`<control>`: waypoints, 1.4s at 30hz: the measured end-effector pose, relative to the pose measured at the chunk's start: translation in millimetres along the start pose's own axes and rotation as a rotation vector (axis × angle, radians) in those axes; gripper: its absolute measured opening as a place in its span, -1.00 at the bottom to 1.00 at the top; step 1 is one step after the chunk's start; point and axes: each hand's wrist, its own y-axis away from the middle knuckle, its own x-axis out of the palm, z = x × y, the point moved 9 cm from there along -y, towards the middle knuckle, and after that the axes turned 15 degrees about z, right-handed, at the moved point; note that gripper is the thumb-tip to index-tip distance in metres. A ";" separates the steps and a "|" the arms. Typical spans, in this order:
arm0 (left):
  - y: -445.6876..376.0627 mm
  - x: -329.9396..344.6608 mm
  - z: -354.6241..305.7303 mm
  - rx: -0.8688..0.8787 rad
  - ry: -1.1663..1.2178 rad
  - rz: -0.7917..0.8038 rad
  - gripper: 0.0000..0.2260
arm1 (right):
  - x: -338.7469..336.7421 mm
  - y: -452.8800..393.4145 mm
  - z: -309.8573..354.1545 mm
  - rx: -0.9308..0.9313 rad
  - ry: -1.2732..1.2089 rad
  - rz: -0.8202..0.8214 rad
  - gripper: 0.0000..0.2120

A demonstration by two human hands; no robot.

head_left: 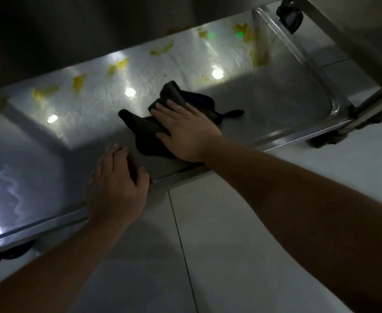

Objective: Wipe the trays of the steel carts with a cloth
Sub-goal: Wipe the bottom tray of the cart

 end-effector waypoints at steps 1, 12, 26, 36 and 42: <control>-0.2 -0.6 0.5 -0.001 0.008 -0.004 -0.39 | -6.4 3.8 -16.4 0.017 0.010 -0.019 -0.40; -1.7 1.9 1.1 -0.039 -0.022 0.012 -0.45 | -64.3 78.3 -236.3 0.905 -0.241 -0.185 -0.36; -0.1 -1.3 3.8 -0.002 0.014 0.001 -0.44 | -15.0 -48.7 26.4 0.022 -0.002 -0.014 -0.43; 2.0 0.8 -1.2 -0.020 -0.048 0.019 -0.46 | -28.6 166.4 -242.8 0.900 -0.160 -0.138 -0.38; -1.1 4.0 0.1 -0.033 0.015 0.079 -0.48 | 5.0 117.0 -68.6 0.525 -0.046 -0.144 -0.40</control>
